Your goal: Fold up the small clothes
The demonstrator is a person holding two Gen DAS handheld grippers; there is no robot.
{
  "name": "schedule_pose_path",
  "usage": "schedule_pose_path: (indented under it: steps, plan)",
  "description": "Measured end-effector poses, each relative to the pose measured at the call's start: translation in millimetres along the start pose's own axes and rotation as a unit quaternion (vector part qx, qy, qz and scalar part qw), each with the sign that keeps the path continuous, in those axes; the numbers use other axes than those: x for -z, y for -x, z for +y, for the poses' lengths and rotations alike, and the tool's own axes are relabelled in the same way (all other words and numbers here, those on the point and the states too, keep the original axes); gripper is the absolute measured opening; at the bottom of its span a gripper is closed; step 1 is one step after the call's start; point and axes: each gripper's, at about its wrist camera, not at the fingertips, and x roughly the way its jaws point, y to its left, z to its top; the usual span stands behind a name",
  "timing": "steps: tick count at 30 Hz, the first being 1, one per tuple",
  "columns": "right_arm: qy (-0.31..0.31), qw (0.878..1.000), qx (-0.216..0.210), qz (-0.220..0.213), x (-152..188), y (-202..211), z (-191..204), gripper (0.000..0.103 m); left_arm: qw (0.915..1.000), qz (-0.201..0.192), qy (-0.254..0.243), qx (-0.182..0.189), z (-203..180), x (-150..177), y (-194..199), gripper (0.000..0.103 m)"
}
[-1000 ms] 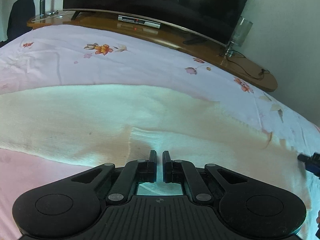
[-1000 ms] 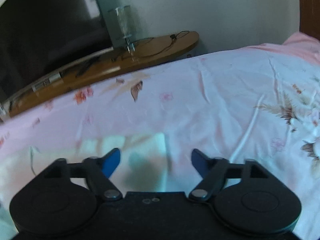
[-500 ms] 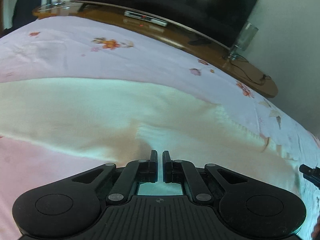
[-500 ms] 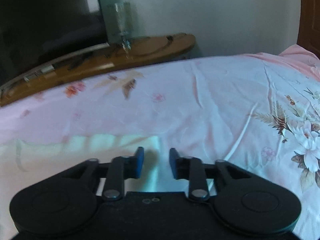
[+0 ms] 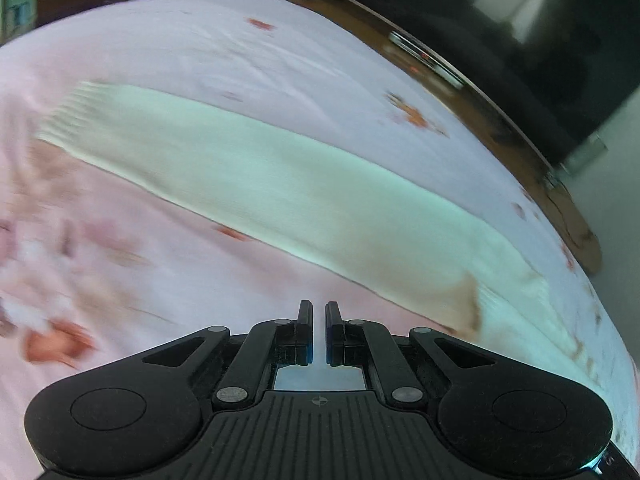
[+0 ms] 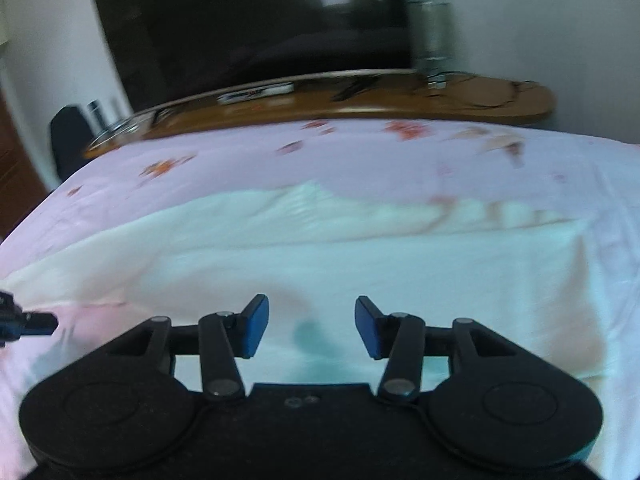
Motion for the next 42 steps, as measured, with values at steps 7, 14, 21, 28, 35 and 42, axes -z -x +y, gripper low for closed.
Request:
schedule_pose_path:
  steps: [7, 14, 21, 28, 35, 42]
  plan:
    - [0.012, 1.0, -0.025, 0.001, -1.9, -6.7, 43.8, 0.049, 0.9964, -0.056, -0.05, -0.039, 38.2, -10.9, 12.8, 0.003]
    - [0.019, 1.0, -0.024, 0.002, 1.3, -14.2, 65.9, 0.049, 0.9964, -0.051, -0.013, -0.066, 61.8, -24.3, 10.5, 0.004]
    - [0.019, 1.0, -0.016, 0.004, 1.0, -20.1, 72.2, 0.049, 0.9912, -0.112, 0.015, -0.069, 75.3, -27.5, 19.0, 0.102]
    - [0.016, 1.0, -0.01, 0.004, 2.5, -24.2, 73.9, 0.049, 0.988, -0.071, 0.137, 0.008, 107.5, -40.5, -9.8, 0.057]
    - [0.015, 1.0, 0.001, 0.002, 2.7, -28.2, 73.4, 0.049, 0.9806, -0.086, 0.174, 0.027, 117.6, -50.2, -33.8, 0.05]
    - [0.014, 1.0, 0.016, -0.001, 0.2, -37.8, 76.1, 0.049, 0.9754, -0.087, 0.2, 0.028, 122.8, -62.2, -49.4, 0.007]
